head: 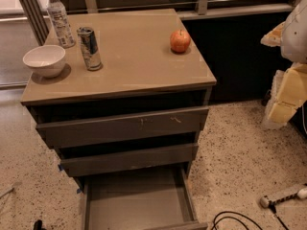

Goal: Place apple into bottom drawer

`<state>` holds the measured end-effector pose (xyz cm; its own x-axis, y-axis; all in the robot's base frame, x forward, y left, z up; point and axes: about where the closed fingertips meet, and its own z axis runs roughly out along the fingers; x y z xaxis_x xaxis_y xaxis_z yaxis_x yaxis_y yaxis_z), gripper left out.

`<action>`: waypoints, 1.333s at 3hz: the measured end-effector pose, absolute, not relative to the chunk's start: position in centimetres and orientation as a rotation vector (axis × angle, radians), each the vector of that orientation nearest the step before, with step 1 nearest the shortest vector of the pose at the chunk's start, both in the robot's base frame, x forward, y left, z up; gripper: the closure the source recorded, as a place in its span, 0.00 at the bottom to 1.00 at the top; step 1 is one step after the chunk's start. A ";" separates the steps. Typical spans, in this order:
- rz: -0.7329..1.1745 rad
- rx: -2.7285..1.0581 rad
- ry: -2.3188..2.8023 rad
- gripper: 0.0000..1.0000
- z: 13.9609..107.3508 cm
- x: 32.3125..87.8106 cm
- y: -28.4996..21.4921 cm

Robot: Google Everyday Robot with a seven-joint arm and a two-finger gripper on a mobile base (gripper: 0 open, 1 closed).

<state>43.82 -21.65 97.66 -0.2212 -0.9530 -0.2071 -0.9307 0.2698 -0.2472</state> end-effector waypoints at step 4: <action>-0.044 -1.552 2.131 0.00 96.8 59.1 -20.3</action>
Offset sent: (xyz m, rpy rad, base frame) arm 0.0594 0.0030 -0.0040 0.0788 -0.0834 -0.0247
